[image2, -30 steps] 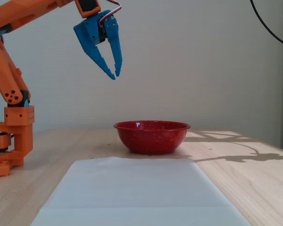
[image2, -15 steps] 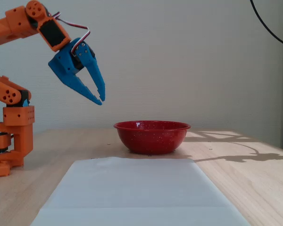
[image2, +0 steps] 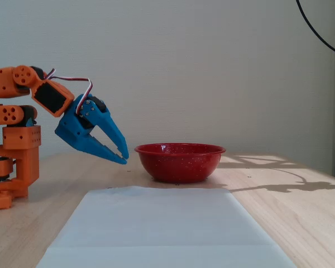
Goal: Grasp the red cube and put it in the red bowl
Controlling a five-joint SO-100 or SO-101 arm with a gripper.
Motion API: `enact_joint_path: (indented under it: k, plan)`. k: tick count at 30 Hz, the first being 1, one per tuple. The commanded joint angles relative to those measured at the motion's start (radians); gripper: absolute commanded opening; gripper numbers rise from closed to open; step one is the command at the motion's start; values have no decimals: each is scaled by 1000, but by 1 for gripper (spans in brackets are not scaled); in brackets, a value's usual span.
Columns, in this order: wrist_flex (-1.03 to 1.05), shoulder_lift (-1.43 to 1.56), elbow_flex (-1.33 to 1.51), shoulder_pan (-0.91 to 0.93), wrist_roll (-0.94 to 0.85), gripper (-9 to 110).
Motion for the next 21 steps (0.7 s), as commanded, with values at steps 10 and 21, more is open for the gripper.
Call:
enact_joint_path:
  k: [10, 21]
  plan:
    - [-46, 60, 160, -11, 29, 0]
    - [112, 60, 160, -29, 0, 0]
